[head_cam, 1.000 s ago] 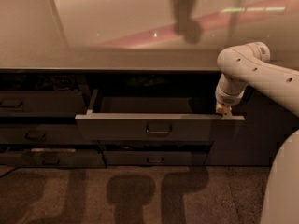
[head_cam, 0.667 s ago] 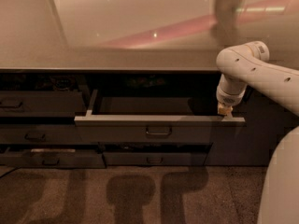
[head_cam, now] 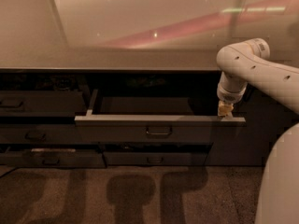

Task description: Open top drawer

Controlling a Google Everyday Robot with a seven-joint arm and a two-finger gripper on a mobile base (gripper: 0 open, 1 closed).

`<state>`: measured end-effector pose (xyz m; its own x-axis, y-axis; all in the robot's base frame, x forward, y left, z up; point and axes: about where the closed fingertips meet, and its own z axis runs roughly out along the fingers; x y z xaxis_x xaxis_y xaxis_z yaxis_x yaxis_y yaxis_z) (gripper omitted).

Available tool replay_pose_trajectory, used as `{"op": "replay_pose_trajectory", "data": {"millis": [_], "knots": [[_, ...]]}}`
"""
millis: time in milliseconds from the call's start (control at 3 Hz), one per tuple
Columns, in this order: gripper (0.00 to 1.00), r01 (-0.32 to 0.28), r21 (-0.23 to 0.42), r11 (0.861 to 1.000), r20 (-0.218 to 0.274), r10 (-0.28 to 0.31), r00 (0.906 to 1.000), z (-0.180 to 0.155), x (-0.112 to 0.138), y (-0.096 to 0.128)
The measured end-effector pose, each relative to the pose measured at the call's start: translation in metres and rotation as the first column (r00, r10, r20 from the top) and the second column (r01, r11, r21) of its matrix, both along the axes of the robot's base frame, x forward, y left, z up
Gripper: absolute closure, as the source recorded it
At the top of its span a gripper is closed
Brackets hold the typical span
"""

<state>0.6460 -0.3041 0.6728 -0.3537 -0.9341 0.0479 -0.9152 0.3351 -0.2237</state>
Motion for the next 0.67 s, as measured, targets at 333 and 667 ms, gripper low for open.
{"op": "replay_pose_trajectory", "data": {"millis": [333, 667], "knots": [[0.0, 0.004, -0.001, 1.0, 0.001, -0.004, 1.0, 0.001, 0.002, -0.001], [0.0, 0.011, 0.018, 1.0, 0.025, -0.011, 0.9996, 0.006, -0.014, -0.005]]}}
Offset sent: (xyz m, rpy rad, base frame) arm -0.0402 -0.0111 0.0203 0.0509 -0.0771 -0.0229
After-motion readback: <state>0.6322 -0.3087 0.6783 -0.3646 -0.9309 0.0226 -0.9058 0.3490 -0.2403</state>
